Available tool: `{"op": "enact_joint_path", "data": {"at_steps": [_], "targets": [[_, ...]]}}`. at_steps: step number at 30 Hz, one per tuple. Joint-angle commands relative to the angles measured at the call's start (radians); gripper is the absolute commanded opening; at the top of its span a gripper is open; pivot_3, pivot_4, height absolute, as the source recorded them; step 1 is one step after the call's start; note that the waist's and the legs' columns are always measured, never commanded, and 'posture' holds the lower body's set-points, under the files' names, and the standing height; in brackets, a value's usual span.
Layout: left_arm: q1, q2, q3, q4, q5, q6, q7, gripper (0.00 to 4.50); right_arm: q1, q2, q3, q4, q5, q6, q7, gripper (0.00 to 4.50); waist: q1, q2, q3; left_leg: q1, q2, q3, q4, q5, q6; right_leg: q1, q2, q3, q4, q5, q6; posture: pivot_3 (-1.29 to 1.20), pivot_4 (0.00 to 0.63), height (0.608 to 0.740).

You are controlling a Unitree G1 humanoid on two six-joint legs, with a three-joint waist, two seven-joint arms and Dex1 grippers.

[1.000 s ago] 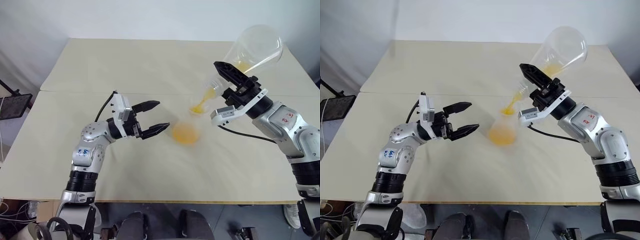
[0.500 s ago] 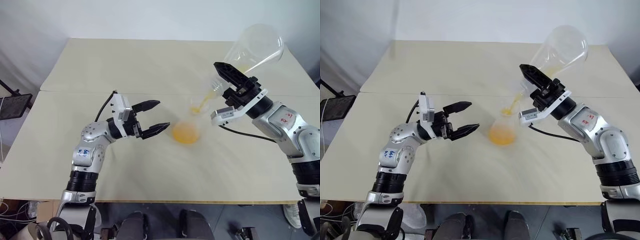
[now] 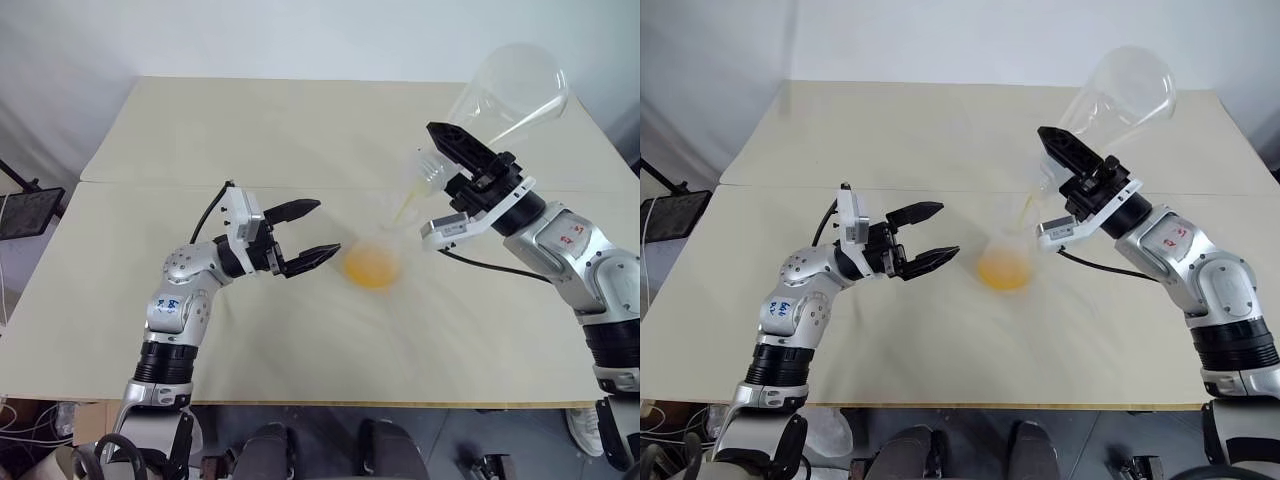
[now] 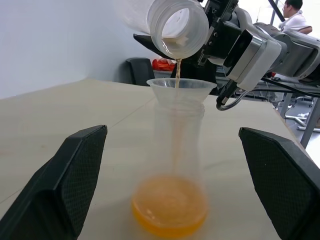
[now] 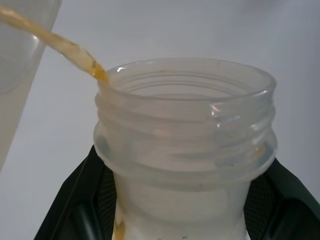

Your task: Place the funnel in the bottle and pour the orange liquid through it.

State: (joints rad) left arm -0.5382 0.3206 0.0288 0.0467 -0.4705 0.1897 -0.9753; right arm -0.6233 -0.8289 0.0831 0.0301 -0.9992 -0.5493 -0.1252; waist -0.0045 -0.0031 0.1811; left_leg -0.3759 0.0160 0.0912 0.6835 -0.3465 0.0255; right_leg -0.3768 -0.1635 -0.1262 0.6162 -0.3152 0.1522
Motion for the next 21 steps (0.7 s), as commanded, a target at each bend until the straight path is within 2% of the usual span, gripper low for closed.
{"op": "enact_joint_path", "data": {"at_steps": [1, 7, 11, 17, 21], "targets": [[-0.003, -0.001, 0.002, -0.030, -0.009, -0.024, -0.002, 4.50, -0.031, -0.021, -0.005, -0.026, 0.005, -0.005, -0.027, 2.66, 0.000, 0.000, 0.000, 0.000, 0.000, 0.000, 0.000, 0.000, 0.000, 0.000, 0.000, 0.000, 0.000, 0.000, 0.000, 0.00, 0.150, 0.740], [-0.005, -0.001, 0.002, -0.029, -0.010, -0.028, 0.000, 4.50, -0.032, -0.019, -0.003, -0.027, 0.003, -0.002, -0.031, 2.66, 0.000, 0.000, 0.000, 0.000, 0.000, 0.000, 0.000, 0.000, 0.000, 0.000, 0.000, 0.000, 0.000, 0.000, 0.000, 0.00, 0.150, 0.740], [-0.009, 0.000, 0.003, -0.025, -0.011, -0.029, -0.001, 4.50, -0.020, -0.007, -0.008, -0.018, 0.066, -0.010, 0.001, 2.66, 0.000, 0.000, 0.000, 0.000, 0.000, 0.000, 0.000, 0.000, 0.000, 0.000, 0.000, 0.000, 0.000, 0.000, 0.000, 0.00, 0.150, 0.740], [-0.010, 0.003, 0.004, -0.022, -0.011, -0.031, -0.002, 4.50, 0.023, 0.055, -0.060, -0.028, 0.390, 0.058, 0.190, 2.66, 0.000, 0.000, 0.000, 0.000, 0.000, 0.000, 0.000, 0.000, 0.000, 0.001, 0.000, -0.001, -0.001, 0.000, 0.000, 0.00, 0.150, 0.740], [-0.009, 0.008, 0.008, -0.018, -0.012, -0.030, -0.004, 4.50, 0.109, 0.108, -0.188, -0.123, 0.845, 0.248, 0.389, 2.66, 0.004, 0.000, 0.000, 0.000, 0.000, -0.001, 0.000, 0.000, 0.000, 0.002, 0.000, -0.003, -0.001, 0.000, 0.000, 0.00, 0.150, 0.740]]}}
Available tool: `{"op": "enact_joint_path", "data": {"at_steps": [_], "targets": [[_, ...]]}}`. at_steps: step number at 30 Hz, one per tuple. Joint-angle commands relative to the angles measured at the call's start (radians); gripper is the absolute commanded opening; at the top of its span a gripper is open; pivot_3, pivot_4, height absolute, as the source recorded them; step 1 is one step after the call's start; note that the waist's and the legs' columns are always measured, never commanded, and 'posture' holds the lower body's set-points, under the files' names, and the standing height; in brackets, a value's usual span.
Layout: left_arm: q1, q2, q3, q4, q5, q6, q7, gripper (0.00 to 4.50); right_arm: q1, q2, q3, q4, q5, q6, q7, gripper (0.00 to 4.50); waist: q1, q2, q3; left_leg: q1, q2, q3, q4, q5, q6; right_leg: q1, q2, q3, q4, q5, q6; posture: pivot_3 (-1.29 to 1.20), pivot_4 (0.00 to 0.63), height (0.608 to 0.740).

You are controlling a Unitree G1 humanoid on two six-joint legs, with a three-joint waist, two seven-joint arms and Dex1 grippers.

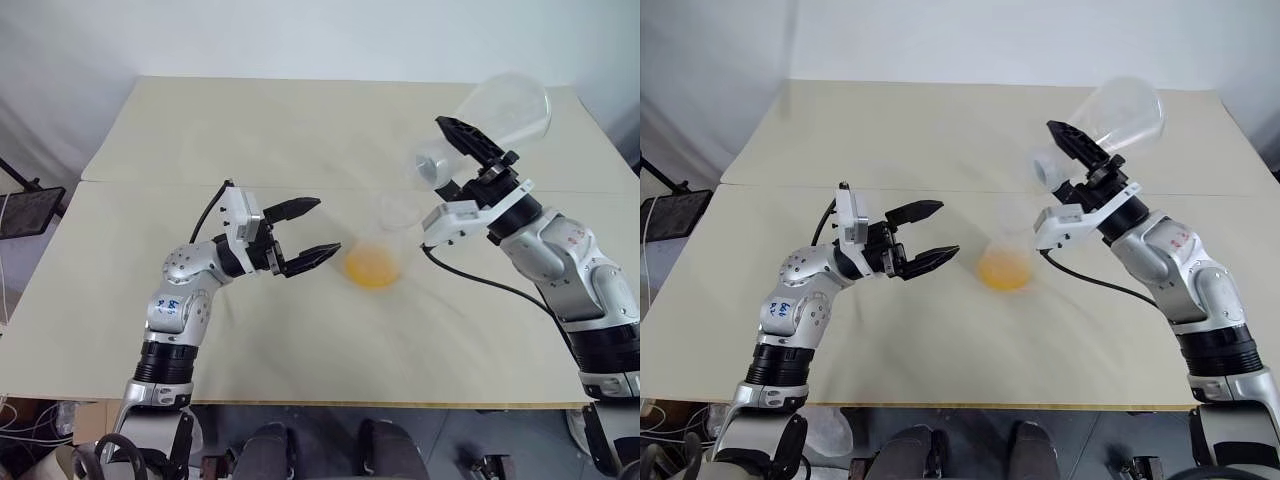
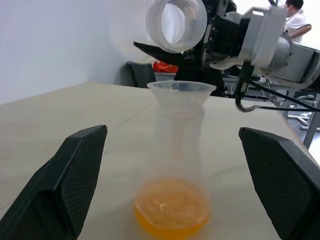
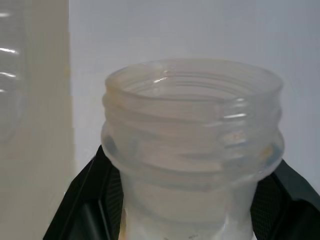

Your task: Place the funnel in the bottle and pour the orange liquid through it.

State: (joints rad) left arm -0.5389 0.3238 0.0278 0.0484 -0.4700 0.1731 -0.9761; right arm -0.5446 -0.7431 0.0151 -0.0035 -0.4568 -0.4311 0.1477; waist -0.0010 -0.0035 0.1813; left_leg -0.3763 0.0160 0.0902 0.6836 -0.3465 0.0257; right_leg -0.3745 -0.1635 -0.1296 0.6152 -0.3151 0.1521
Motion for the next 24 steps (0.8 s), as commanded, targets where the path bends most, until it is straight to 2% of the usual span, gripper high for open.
{"op": "enact_joint_path", "data": {"at_steps": [1, 4, 7, 13, 24], "targets": [[-0.008, 0.006, 0.009, -0.019, -0.013, -0.013, -0.003, 4.50, 0.047, 0.032, -0.150, -0.116, 0.401, 0.175, 0.158, 2.66, 0.001, 0.000, 0.000, -0.001, 0.000, -0.001, 0.000, 0.000, 0.000, 0.000, 0.000, 0.000, -0.001, 0.000, 0.000, 0.00, 0.150, 0.740], [-0.007, 0.007, 0.008, -0.017, -0.014, -0.012, -0.005, 4.50, 0.090, 0.072, -0.263, -0.209, 0.744, 0.432, 0.247, 2.66, 0.000, 0.000, 0.000, -0.001, 0.000, -0.002, 0.000, 0.000, 0.000, 0.000, 0.000, -0.001, -0.001, 0.000, 0.000, 0.00, 0.150, 0.740], [-0.008, 0.008, 0.008, -0.011, -0.014, -0.013, -0.008, 4.50, 0.115, 0.068, -0.411, -0.216, 0.913, 0.667, 0.208, 2.66, 0.001, 0.000, 0.000, -0.001, 0.000, -0.006, 0.000, 0.000, 0.000, 0.000, 0.000, -0.001, -0.001, 0.000, 0.000, 0.00, 0.150, 0.740], [-0.017, -0.001, 0.002, 0.003, -0.010, -0.019, -0.010, 4.50, 0.104, 0.067, -0.585, -0.075, 1.033, 0.890, 0.131, 2.66, 0.005, 0.000, 0.000, -0.001, -0.001, -0.005, 0.000, 0.000, 0.000, 0.001, 0.000, -0.001, -0.002, 0.000, 0.000, 0.00, 0.150, 0.740], [-0.040, -0.011, -0.004, 0.024, -0.009, -0.027, -0.018, 4.50, 0.060, 0.146, -0.529, 0.175, 0.970, 0.709, 0.214, 2.66, -0.002, 0.000, 0.000, -0.001, 0.000, 0.003, 0.000, 0.000, 0.000, 0.000, 0.000, 0.000, -0.001, 0.000, 0.000, 0.00, 0.150, 0.740]]}}
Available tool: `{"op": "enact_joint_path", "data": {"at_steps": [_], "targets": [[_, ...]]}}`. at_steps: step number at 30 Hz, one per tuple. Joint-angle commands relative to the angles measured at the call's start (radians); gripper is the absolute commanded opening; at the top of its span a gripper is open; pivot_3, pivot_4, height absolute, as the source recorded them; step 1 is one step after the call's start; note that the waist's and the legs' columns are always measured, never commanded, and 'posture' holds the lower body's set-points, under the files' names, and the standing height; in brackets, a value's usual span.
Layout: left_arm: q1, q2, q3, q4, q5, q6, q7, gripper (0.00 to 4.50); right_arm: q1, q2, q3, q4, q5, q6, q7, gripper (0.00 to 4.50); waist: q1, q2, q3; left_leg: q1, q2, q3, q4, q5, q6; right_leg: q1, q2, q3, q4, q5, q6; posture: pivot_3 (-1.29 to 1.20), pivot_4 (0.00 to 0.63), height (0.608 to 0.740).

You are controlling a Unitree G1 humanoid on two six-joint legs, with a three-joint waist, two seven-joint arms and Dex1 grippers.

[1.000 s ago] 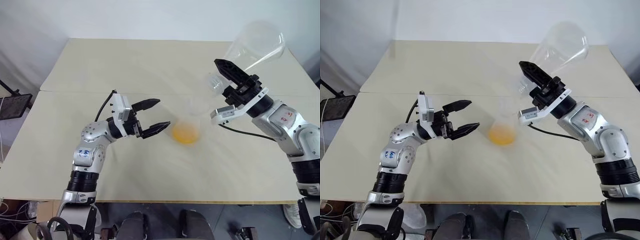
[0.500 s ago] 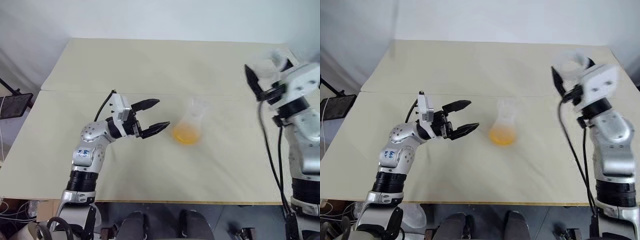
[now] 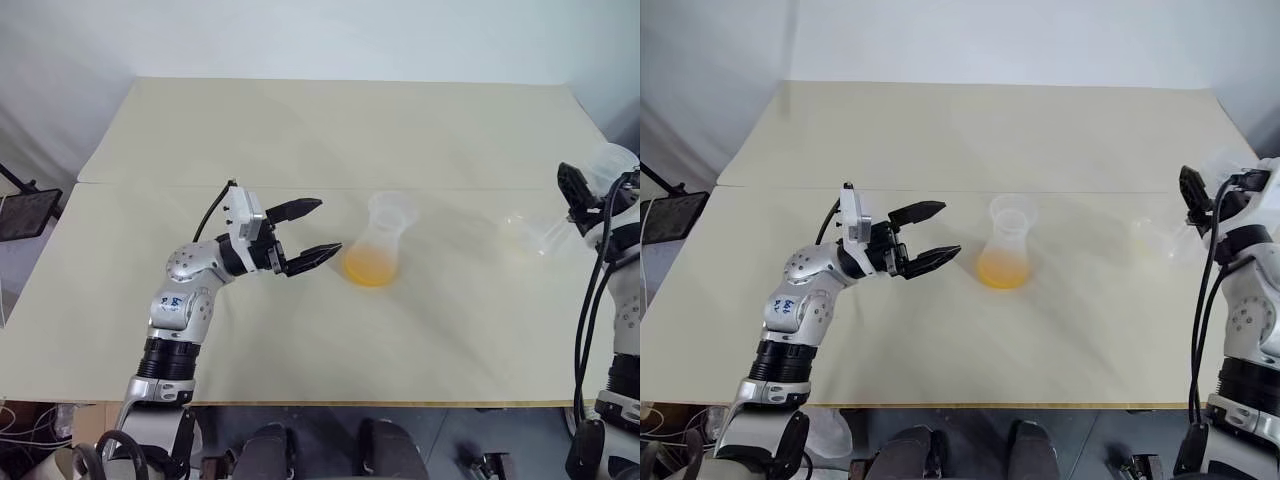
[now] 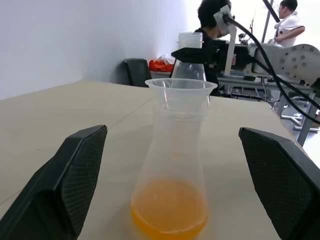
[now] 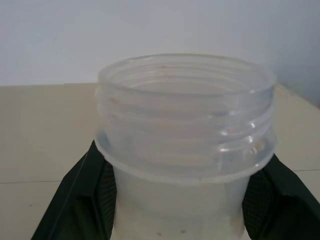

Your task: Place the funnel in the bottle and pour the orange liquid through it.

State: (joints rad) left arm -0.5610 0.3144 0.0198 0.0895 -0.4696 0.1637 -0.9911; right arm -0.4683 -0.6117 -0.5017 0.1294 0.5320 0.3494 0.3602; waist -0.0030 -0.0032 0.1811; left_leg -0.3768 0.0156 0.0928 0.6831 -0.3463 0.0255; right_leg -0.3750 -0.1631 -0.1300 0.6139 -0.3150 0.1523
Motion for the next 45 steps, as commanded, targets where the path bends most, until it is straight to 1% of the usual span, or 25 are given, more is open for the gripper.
{"op": "enact_joint_path", "data": {"at_steps": [1, 3, 6, 8, 9, 11, 12, 16, 23, 28, 31, 34, 35, 38, 40, 42, 45], "targets": [[-0.018, -0.001, 0.004, -0.020, -0.010, -0.015, -0.003, 4.50, -0.018, 0.024, -0.018, 0.063, -0.020, -0.091, 0.001, 2.66, 0.002, 0.000, 0.000, 0.000, 0.000, 0.000, 0.000, 0.000, 0.000, 0.000, 0.000, 0.000, 0.000, 0.000, 0.000, 0.00, 0.150, 0.740], [-0.016, 0.004, 0.008, -0.024, -0.011, -0.013, -0.002, 4.50, -0.006, 0.034, -0.029, 0.083, -0.008, -0.125, 0.029, 2.66, 0.006, 0.000, 0.000, 0.000, -0.001, 0.000, 0.000, 0.000, 0.000, 0.000, 0.000, 0.000, 0.000, 0.000, 0.000, 0.00, 0.150, 0.740], [-0.010, 0.011, 0.013, -0.032, -0.012, -0.009, 0.000, 4.50, 0.019, 0.038, -0.040, 0.086, 0.018, -0.126, 0.063, 2.66, 0.005, 0.000, 0.000, -0.001, -0.001, 0.000, 0.000, 0.000, 0.000, 0.000, -0.001, -0.001, 0.000, 0.000, 0.000, 0.00, 0.150, 0.740], [-0.006, 0.014, 0.015, -0.036, -0.014, -0.007, 0.000, 4.50, 0.035, 0.038, -0.044, 0.069, 0.024, -0.125, 0.070, 3.36, 0.004, 0.000, 0.000, -0.001, -0.001, -0.001, 0.000, 0.000, 0.000, 0.000, -0.001, -0.001, -0.001, 0.000, 0.000, 0.00, 0.150, 0.740], [-0.004, 0.016, 0.017, -0.038, -0.015, -0.006, 0.001, 4.50, 0.043, 0.040, -0.052, 0.057, 0.039, -0.117, 0.075, 3.57, 0.003, 0.000, 0.000, -0.001, -0.001, -0.001, 0.000, 0.000, 0.000, 0.000, -0.001, -0.001, -0.001, 0.000, 0.000, 0.00, 0.150, 0.740], [-0.001, 0.019, 0.019, -0.040, -0.016, -0.005, 0.002, 4.50, 0.058, 0.041, -0.061, 0.028, 0.054, -0.111, 0.078, 4.21, 0.002, 0.000, 0.000, -0.001, -0.001, -0.001, 0.000, 0.000, 0.000, 0.000, -0.001, -0.001, 0.000, 0.000, 0.000, 0.00, 0.150, 0.740], [0.000, 0.021, 0.020, -0.040, -0.017, -0.004, 0.002, 4.50, 0.068, 0.040, -0.064, 0.008, 0.066, -0.104, 0.083, 4.47, 0.002, 0.000, 0.000, -0.001, -0.001, -0.001, 0.000, 0.000, 0.000, 0.000, -0.001, -0.001, -0.001, 0.000, 0.000, 0.00, 0.150, 0.740], [0.003, 0.027, 0.025, -0.041, -0.019, -0.003, 0.001, 4.50, 0.112, 0.027, -0.076, -0.070, 0.098, -0.082, 0.083, 4.47, 0.003, 0.000, 0.000, -0.001, 0.000, -0.001, 0.000, 0.000, 0.000, 0.000, -0.001, -0.001, 0.000, 0.000, 0.000, 0.00, 0.150, 0.740], [0.005, 0.040, 0.038, -0.041, -0.018, -0.003, 0.004, 4.50, 0.160, 0.004, -0.151, -0.180, 0.160, -0.082, 0.094, 4.47, 0.006, 0.000, 0.000, -0.001, -0.001, -0.001, 0.000, 0.000, 0.000, 0.000, -0.001, 0.000, -0.001, 0.000, 0.000, 0.00, 0.150, 0.740], [0.008, 0.048, 0.043, -0.039, -0.019, -0.005, 0.008, 4.50, 0.137, -0.029, -0.182, -0.180, 0.163, -0.111, 0.113, 4.47, 0.005, 0.000, 0.000, -0.001, -0.001, -0.001, 0.000, 0.000, 0.000, 0.000, -0.001, 0.000, -0.001, 0.000, 0.000, 0.00, 0.150, 0.740], [0.010, 0.057, 0.049, -0.038, -0.022, -0.006, 0.005, 4.50, 0.113, -0.048, -0.171, -0.192, 0.165, -0.137, 0.144, 4.47, 0.004, 0.000, 0.000, -0.001, -0.001, -0.001, 0.000, 0.000, 0.000, 0.000, -0.001, 0.000, -0.001, 0.000, 0.000, 0.00, 0.150, 0.740], [0.019, 0.099, 0.060, -0.053, -0.028, 0.010, -0.015, 4.50, 0.089, -0.085, -0.109, -0.252, 0.199, -0.110, 0.240, 4.47, 0.003, 0.000, 0.000, -0.001, 0.000, -0.001, 0.000, 0.000, 0.000, 0.000, -0.001, 0.000, -0.001, 0.000, 0.000, 0.00, 0.150, 0.740], [0.029, 0.123, 0.070, -0.063, -0.035, 0.023, -0.024, 4.50, 0.091, -0.101, -0.078, -0.280, 0.218, -0.087, 0.289, 4.47, 0.000, 0.000, 0.000, -0.001, 0.000, -0.001, 0.000, 0.000, 0.000, 0.000, -0.001, 0.000, -0.001, 0.000, 0.000, 0.00, 0.150, 0.740], [0.071, 0.196, 0.107, -0.089, -0.049, 0.058, -0.035, 4.50, 0.130, -0.084, -0.029, -0.356, 0.296, -0.113, 0.478, 4.47, -0.001, 0.000, 0.000, 0.000, 0.001, -0.001, 0.000, 0.000, 0.000, 0.000, 0.001, 0.000, -0.001, 0.000, 0.000, 0.00, 0.150, 0.740], [0.109, 0.242, 0.119, -0.106, -0.044, 0.071, -0.044, 4.50, 0.236, -0.135, 0.014, -0.392, 0.266, -0.084, 0.581, 4.47, 0.004, 0.000, 0.000, 0.000, 0.001, -0.002, 0.000, 0.000, 0.000, 0.000, 0.001, 0.000, -0.001, 0.000, 0.000, 0.00, 0.150, 0.740], [0.149, 0.276, 0.122, -0.122, -0.014, 0.046, -0.046, 4.50, 0.341, -0.182, 0.048, -0.428, 0.237, -0.077, 0.682, 4.47, 0.020, 0.000, 0.000, 0.000, 0.000, -0.002, 0.000, 0.000, 0.000, 0.001, -0.001, -0.001, -0.001, 0.000, 0.000, 0.00, 0.150, 0.740], [0.225, 0.301, 0.143, -0.154, 0.008, -0.008, -0.038, 4.50, 0.505, -0.201, 0.061, -0.457, 0.210, -0.125, 0.815, 4.47, 0.035, 0.000, 0.000, -0.001, -0.002, -0.001, 0.000, -0.001, 0.002, 0.002, -0.002, 0.000, -0.004, 0.001, 0.002, 0.00, 0.150, 0.740]]}}
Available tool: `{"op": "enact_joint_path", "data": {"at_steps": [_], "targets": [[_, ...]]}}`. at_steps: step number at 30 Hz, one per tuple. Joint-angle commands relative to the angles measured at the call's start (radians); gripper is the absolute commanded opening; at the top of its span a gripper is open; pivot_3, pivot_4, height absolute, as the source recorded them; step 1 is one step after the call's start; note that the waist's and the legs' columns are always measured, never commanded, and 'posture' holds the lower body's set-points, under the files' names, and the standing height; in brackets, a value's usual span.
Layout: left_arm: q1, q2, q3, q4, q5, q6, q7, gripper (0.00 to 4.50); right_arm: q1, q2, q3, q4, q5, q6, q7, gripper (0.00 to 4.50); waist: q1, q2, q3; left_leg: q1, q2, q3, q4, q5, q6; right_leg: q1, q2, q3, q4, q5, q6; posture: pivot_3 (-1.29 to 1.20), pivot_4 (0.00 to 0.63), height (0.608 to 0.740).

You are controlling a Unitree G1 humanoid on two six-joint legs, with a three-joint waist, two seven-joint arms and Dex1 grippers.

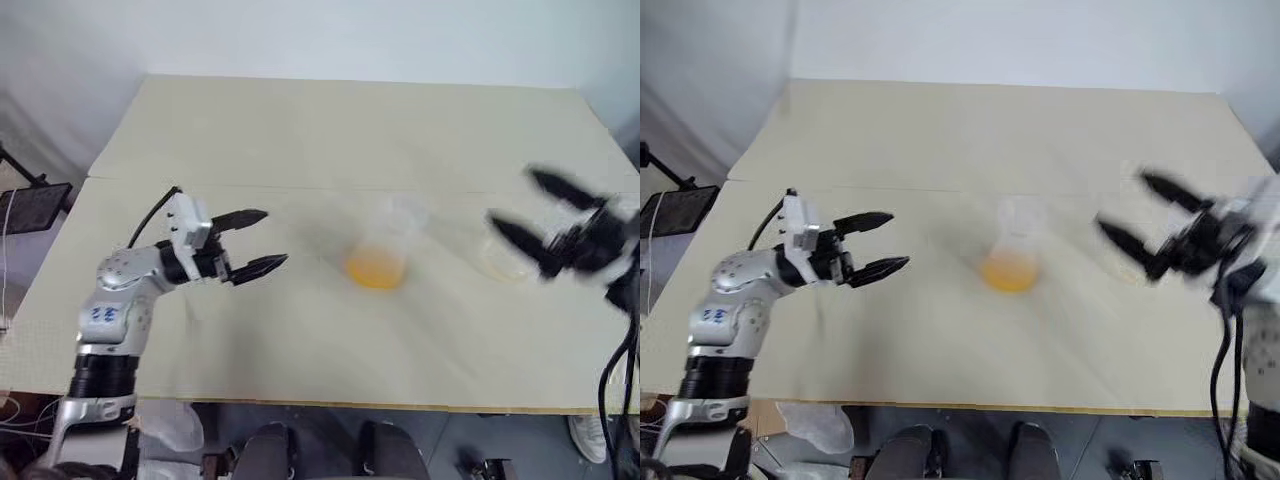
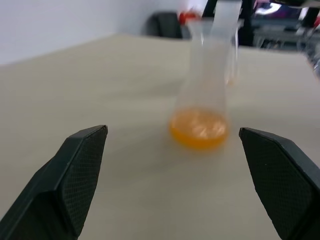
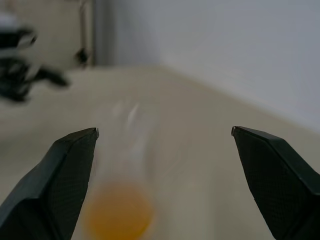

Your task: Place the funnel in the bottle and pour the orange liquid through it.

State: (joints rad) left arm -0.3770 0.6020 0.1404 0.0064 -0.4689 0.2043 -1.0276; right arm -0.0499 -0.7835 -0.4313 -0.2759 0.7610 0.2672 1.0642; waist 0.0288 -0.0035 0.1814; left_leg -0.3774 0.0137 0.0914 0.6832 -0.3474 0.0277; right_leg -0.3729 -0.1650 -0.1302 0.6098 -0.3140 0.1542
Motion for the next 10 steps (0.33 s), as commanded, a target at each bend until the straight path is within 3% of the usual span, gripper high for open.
{"op": "enact_joint_path", "data": {"at_steps": [1, 10], "targets": [[0.060, 0.020, 0.029, -0.077, 0.004, -0.052, -0.004, 4.50, 0.125, -0.028, -0.007, -0.055, -0.031, -0.053, 0.133, 4.47, 0.004, 0.000, 0.000, 0.000, 0.000, 0.000, 0.000, 0.000, 0.000, 0.001, 0.000, 0.000, 0.000, 0.000, 0.000, 0.00, 0.150, 0.740], [0.180, 0.020, 0.049, -0.118, 0.021, -0.090, 0.054, 4.50, 0.237, 0.040, -0.019, 0.072, -0.143, -0.268, 0.215, 4.47, -0.008, 0.000, 0.000, 0.006, 0.002, -0.001, -0.001, 0.000, 0.000, 0.002, 0.001, 0.004, -0.001, 0.000, 0.000, 0.00, 0.150, 0.740]]}}
